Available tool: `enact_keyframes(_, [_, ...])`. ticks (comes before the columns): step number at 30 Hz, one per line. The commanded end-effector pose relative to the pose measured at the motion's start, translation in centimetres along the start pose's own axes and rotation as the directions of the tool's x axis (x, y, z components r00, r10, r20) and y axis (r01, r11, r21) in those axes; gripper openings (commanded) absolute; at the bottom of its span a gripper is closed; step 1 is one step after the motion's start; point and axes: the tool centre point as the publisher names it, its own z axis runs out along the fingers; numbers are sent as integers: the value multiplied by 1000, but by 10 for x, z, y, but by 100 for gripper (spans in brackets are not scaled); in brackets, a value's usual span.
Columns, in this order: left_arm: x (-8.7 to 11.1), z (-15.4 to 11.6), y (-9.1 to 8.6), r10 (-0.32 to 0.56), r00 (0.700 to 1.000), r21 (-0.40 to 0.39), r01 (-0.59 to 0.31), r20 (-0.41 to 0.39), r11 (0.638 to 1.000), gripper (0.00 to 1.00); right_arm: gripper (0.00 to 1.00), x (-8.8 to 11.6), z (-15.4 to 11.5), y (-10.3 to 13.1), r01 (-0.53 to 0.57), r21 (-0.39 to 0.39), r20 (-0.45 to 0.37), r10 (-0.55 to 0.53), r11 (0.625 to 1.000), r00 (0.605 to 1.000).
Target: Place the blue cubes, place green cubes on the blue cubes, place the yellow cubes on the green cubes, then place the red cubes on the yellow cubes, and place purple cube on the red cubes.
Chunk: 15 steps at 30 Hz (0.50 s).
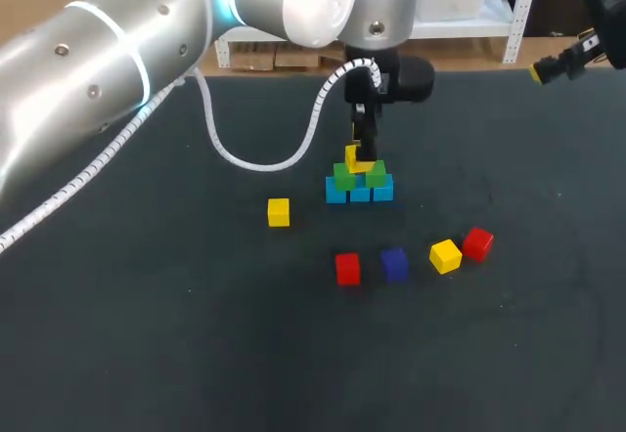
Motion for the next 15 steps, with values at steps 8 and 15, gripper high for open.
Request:
enact_keyframes(8, [21,-23,4,-84,995,-67,87,55,994,100,100,2,0,2,-1,11,6,1,1000,1000])
enact_keyframes(15, [62,-41,-3,-179,978,-119,191,106,974,100,100,2,0,2,-1,11,6,1,1000,1000])
